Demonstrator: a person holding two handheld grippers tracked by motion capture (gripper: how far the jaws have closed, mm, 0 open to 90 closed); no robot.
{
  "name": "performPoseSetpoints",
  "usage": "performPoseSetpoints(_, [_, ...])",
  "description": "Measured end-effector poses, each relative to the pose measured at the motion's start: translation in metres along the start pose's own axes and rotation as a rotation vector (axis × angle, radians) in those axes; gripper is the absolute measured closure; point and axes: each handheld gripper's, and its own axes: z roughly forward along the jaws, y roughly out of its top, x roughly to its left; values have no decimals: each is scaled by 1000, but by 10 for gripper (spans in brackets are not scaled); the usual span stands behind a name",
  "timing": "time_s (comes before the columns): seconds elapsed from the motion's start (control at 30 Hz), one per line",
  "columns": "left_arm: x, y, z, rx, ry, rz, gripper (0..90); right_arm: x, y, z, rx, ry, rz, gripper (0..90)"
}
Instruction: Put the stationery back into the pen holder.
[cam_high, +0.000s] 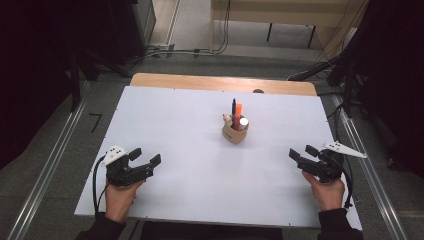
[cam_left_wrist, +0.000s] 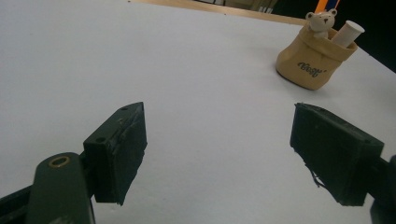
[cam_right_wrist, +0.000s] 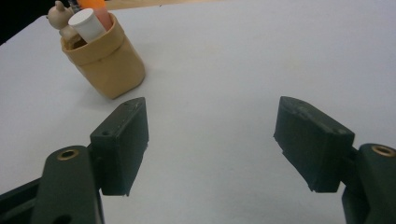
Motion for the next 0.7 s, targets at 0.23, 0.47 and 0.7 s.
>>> performPoseSetpoints(0.23, [7,-1,-4,-4,24,-6,192,-3,-2,-3,-3,-10,4,243])
performPoseSetpoints(0.47, [13,-2,-7,-8,49,-8,191,-8,-4,-7,-5,-24,11,243])
performPoseSetpoints(0.7, [19,-4,-9,-1,67,-11,191,-15,-6,-12,-10,-48,25,243])
